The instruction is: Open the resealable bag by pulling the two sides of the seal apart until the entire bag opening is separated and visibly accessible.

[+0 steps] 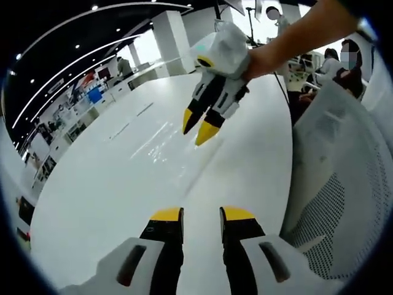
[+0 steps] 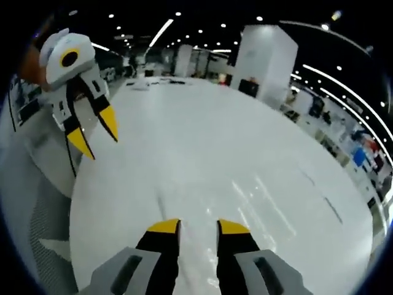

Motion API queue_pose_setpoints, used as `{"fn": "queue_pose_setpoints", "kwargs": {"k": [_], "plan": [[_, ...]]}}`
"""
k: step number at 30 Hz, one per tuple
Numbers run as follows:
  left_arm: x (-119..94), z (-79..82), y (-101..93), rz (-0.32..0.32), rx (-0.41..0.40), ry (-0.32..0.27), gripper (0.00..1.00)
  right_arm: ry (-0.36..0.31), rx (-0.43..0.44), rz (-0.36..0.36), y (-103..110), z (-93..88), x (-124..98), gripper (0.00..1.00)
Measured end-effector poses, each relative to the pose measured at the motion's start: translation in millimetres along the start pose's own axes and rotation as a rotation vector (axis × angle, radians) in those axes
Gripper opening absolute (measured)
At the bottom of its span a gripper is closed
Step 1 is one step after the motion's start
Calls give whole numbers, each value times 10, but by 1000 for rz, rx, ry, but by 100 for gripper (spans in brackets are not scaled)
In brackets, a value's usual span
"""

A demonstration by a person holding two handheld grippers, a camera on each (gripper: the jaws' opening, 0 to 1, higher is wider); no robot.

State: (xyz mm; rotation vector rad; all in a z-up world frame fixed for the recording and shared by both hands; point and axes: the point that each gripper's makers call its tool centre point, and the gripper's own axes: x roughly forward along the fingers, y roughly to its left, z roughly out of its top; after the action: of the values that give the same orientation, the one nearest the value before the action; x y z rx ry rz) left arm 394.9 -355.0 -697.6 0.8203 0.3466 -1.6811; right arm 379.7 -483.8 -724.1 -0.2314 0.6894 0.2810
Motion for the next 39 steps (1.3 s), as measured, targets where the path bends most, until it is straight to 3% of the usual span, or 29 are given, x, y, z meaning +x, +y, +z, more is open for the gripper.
{"fn": "queue_pose_setpoints", "kwargs": {"k": [7, 10, 17, 39], "plan": [[14, 15, -39, -9, 16, 1, 24, -51, 74, 5, 17, 81, -140, 25], [26, -9, -58, -12, 10, 8, 25, -66, 129, -5, 46, 75, -217, 32], [39, -26, -77, 0, -9, 12, 30, -75, 169, -4, 145, -1, -311, 49], [-67, -174, 32, 79, -127, 14, 61, -149, 246, -53, 379, -36, -584, 78]]}}
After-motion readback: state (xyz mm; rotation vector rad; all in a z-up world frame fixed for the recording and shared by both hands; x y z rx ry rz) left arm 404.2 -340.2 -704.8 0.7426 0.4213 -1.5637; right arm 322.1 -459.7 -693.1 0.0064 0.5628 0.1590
